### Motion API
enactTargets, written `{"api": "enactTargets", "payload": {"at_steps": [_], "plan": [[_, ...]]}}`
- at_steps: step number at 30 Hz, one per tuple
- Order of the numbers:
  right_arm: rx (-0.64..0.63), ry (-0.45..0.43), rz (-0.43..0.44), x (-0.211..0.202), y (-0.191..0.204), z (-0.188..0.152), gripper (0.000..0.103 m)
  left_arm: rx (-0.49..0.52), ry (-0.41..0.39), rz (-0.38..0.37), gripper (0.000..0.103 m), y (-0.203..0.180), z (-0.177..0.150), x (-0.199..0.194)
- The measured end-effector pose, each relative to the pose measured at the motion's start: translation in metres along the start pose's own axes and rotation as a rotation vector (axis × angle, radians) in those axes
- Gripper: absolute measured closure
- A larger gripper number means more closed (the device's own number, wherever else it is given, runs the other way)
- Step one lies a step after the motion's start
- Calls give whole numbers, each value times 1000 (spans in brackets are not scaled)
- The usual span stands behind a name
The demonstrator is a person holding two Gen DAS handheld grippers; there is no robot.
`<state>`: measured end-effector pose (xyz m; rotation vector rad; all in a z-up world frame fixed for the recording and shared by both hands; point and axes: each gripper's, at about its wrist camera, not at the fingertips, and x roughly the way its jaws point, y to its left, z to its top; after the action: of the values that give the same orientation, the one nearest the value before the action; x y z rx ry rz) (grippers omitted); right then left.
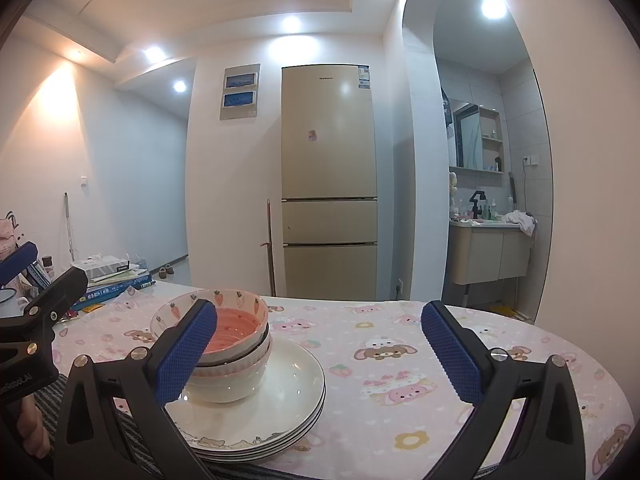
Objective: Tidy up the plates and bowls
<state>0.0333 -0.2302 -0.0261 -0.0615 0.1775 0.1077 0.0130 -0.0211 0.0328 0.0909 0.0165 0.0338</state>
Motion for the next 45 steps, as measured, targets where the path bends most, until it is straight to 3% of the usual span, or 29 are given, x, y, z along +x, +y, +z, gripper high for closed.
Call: {"api": "enactTargets", "payload": {"at_steps": [45], "plan": [[-1,4,1,0,-1,3,0,-6,6,14,0,5,0,1]]}}
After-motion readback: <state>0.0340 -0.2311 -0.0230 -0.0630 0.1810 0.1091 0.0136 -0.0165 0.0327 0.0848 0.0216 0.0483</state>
